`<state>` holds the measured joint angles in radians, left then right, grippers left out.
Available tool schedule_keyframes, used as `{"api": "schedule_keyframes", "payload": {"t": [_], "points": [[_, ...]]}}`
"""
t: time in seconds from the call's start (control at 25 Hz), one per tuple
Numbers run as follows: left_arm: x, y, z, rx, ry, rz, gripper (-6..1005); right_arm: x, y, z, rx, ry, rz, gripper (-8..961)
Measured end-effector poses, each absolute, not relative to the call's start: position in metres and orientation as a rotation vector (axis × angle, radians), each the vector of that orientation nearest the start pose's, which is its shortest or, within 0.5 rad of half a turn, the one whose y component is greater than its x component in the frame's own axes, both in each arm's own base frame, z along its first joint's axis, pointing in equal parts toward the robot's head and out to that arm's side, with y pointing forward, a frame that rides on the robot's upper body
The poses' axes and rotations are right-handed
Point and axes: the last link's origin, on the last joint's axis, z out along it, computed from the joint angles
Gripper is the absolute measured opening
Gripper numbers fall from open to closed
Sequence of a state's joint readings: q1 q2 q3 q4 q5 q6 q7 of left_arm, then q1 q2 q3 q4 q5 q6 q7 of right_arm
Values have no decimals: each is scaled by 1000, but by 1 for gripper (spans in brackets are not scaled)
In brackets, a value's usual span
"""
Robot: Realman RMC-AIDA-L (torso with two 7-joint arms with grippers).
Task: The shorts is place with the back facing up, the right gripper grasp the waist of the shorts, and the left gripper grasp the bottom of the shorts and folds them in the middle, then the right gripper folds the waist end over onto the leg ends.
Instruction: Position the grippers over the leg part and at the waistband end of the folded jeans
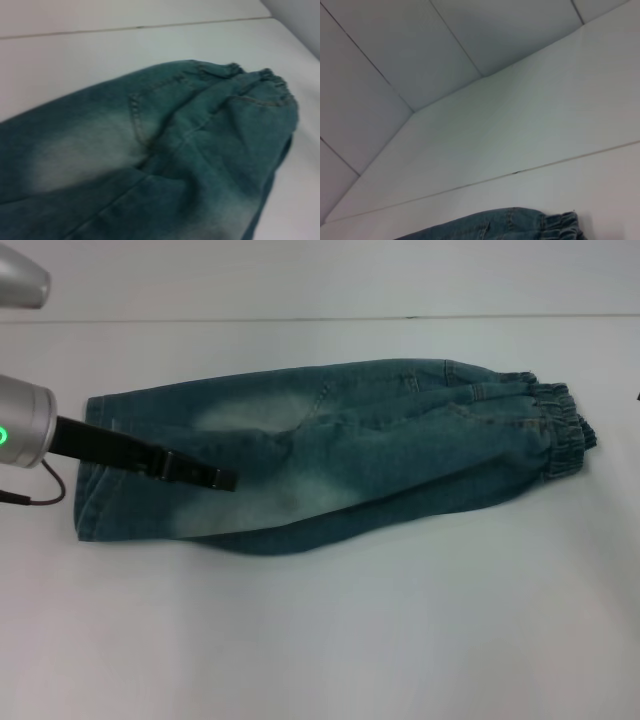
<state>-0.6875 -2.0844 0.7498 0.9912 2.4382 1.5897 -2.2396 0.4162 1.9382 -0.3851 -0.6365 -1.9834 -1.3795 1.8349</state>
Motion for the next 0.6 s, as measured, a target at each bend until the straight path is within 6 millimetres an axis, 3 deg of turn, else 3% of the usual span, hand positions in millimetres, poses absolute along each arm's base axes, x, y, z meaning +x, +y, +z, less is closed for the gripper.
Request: {"api": "schedule_keyframes", "payload": {"t": [0.36, 0.6], "points": [[-212, 374, 16, -2691, -1256, -188, 824, 369, 314, 113, -1991, 1349, 821, 918], [-206, 375, 9, -2736, -1248, -184, 825, 361, 313, 114, -2055, 1346, 860, 918]]}}
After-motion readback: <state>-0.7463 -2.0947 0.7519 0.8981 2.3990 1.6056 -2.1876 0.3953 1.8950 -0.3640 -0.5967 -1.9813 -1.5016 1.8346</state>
